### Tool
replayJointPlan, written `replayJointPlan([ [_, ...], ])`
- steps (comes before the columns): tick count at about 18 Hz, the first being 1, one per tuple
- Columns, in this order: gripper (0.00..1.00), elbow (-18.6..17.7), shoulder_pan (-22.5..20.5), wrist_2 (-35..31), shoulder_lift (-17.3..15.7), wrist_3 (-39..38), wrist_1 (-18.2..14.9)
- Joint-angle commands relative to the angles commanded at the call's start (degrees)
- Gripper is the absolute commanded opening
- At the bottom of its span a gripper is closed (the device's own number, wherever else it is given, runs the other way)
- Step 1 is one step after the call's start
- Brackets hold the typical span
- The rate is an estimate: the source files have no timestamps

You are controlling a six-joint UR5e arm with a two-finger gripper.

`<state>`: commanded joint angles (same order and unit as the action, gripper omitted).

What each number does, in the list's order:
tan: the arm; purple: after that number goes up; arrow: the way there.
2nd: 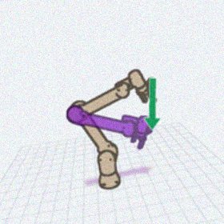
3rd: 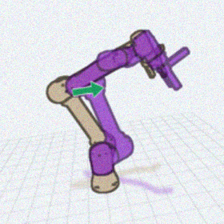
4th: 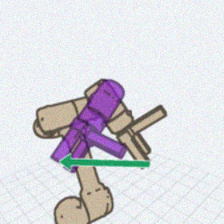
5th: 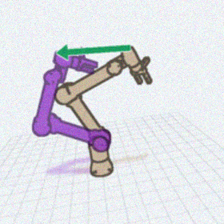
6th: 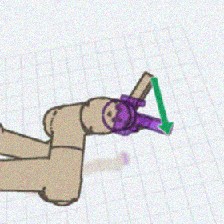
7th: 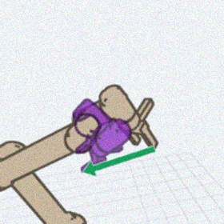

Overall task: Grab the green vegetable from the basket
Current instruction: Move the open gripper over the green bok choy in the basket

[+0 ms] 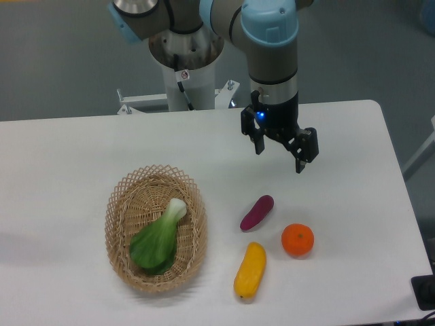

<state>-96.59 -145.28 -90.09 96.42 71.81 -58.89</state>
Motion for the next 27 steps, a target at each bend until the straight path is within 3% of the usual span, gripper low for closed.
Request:
replayJointPlan([
  [10,1.0,-2.45,0.26,1.83,-0.79,-0.79,0.0],
  [14,1.0,-3.87,1.49,3.25,-1.23,-11.48,0.35],
  [19,1.0,-4.74,7.37,3.25,0.0,-24.85,3.33],
  [23,1.0,-9.3,10.81,3.34,0.52,-26.72,4.92],
  [27,1.0,-9.93,15.55,3.16,4.21,-31.54,5.53],
])
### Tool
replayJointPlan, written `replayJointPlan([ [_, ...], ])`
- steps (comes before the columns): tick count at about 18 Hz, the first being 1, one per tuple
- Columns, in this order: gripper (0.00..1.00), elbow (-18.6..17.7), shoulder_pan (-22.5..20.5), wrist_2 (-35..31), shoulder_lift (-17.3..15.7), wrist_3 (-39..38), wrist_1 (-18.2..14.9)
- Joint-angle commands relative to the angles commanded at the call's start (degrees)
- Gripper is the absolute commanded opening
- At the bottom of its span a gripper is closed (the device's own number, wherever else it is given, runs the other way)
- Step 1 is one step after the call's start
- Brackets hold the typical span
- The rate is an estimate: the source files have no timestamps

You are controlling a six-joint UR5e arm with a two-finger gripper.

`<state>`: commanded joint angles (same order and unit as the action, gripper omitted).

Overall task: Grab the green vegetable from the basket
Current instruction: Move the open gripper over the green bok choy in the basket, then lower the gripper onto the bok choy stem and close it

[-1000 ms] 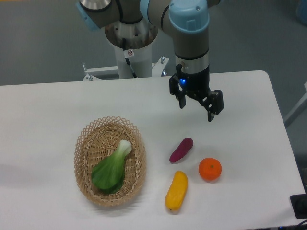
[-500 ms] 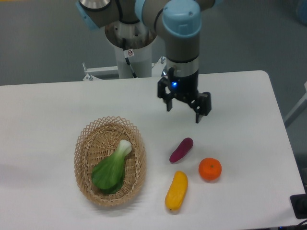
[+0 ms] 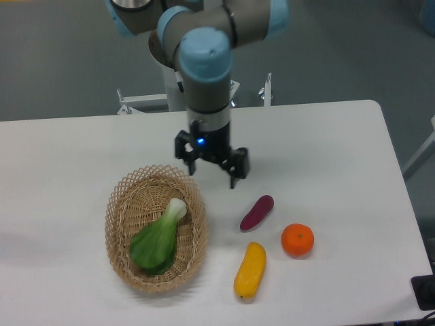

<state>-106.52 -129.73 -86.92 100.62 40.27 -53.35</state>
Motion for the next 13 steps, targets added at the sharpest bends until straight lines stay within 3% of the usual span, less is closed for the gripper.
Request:
replayJointPlan([
  [4,1.0,-0.26,3.78,0.0,3.17,-3.62,4.39],
  [13,1.0,-1.23,5.28,-0.88,8.09,-0.98,5.8],
])
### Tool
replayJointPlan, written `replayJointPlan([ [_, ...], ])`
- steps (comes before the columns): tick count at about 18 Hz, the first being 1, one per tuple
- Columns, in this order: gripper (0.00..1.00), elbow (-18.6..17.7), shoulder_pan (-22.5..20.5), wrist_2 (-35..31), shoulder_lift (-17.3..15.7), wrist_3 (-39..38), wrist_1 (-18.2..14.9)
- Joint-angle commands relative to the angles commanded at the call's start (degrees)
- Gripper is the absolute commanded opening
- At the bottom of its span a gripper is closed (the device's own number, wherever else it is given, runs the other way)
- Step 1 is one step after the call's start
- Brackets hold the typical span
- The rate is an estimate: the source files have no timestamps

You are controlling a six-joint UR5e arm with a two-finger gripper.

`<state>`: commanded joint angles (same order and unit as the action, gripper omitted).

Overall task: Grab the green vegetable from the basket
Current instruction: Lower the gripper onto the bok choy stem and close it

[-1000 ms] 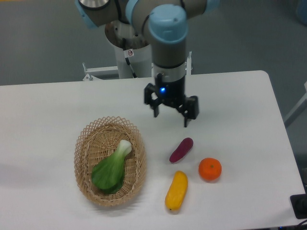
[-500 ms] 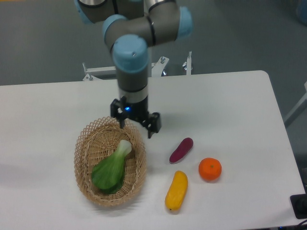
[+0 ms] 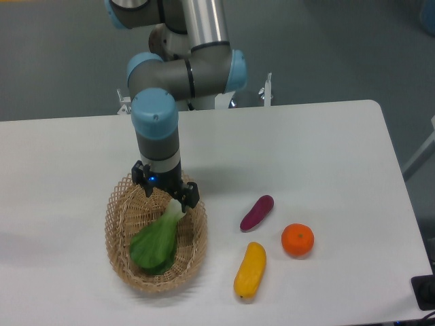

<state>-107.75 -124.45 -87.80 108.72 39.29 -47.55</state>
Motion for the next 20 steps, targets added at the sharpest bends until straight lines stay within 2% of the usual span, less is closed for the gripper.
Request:
replayJointPlan([
  [4,1.0,-0.09,0.0,-0.87,1.5,0.09,1.94],
  [14,1.0,0.26,0.09,-1.67,3.96,0.26,2.11],
  [16,0.93,0.44,0.17,-1.67,4.04,0.26,2.38],
  [20,0.91,0.35,0.18,-1.67,4.4,0.35,2.73],
])
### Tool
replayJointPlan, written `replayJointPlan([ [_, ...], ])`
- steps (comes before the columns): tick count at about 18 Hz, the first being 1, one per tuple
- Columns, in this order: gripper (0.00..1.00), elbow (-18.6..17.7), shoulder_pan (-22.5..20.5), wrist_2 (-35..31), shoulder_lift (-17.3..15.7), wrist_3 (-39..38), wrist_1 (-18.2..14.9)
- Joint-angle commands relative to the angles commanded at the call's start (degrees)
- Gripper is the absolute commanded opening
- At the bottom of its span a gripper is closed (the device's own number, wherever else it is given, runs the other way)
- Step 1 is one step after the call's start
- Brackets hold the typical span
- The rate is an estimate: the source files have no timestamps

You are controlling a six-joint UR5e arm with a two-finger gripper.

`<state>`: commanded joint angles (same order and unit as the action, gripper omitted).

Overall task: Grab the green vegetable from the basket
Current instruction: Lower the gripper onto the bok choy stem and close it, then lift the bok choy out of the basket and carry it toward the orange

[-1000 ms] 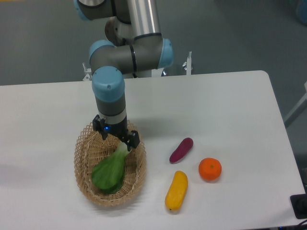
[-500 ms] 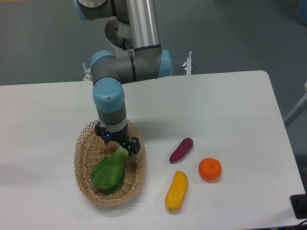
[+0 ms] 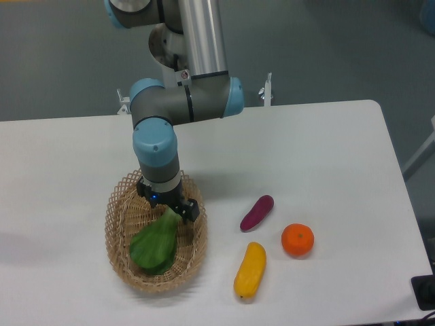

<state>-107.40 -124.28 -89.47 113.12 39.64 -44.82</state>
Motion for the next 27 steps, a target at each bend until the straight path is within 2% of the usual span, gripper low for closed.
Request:
replayJointPlan([
  [2,0.79,0.0,0.18,0.09,0.0,0.09,0.0],
  [3,0.65,0.0,0.18,0.0,0.0,0.09,0.0],
  [5,0.43,0.17,0.18,0.09,-0.26,0.44,0.0],
  [6,0.37,0.18,0.18,0.09,-0.44,0.53,0.0],
  [9,0.28,0.18,0.09,0.09,-0.53,1.05,0.0],
  [16,0.25,0.62,0.0,0.18,-1.76,1.93,0.09],
  [21,0.25,3.25,-0.35,0.35,-4.12,3.77,-0.96],
  [25,0.25,3.95,-2.28,0.61,-6.85,7.11,-1.14],
  [27,0.25,4.74,-3.68,0.79,-7.03,8.08,-1.23],
])
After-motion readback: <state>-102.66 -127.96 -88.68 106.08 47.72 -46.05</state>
